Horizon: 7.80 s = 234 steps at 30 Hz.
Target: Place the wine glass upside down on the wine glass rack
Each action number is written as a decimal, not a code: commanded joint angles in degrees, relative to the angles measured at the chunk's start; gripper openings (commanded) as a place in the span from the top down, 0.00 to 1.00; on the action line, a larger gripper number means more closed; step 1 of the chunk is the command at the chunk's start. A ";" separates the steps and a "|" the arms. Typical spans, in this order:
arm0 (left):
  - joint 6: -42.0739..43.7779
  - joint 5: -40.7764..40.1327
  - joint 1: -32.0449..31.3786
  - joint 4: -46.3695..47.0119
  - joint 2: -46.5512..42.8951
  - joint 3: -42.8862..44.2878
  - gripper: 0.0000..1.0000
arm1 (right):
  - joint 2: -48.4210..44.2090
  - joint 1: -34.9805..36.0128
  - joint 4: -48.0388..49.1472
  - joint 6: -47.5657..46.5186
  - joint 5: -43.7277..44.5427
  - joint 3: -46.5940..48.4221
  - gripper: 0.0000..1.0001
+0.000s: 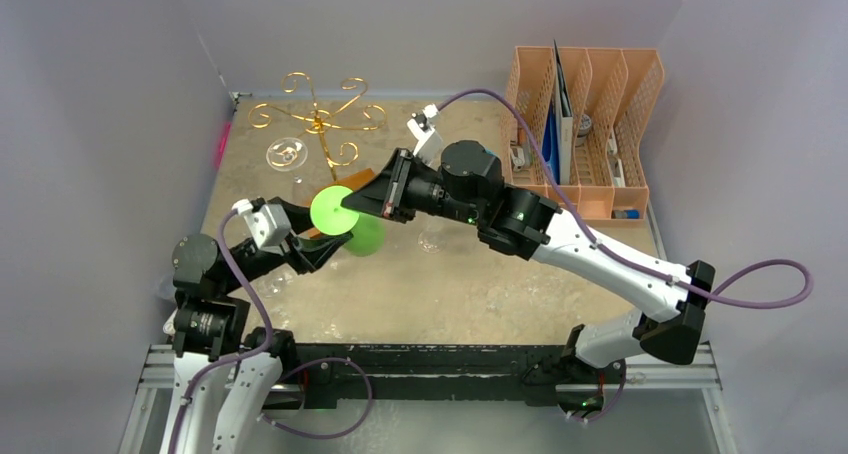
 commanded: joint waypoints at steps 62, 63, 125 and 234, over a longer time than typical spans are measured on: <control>-20.16 -50.18 -0.27 -20.31 8.04 27.84 0.34 | 46.25 -21.80 18.97 -23.15 -6.64 62.02 1.00; -20.31 -50.18 -0.27 -20.15 7.98 27.57 0.34 | 46.98 -21.81 19.82 -22.83 -7.27 62.38 1.00; -25.78 -52.23 -0.27 -28.14 15.77 27.22 0.34 | 41.83 -19.79 7.75 -5.48 -4.30 45.51 1.00; -20.44 -60.08 -0.27 -34.95 9.82 32.29 0.34 | 44.45 -29.95 1.29 -2.48 -7.10 50.22 0.30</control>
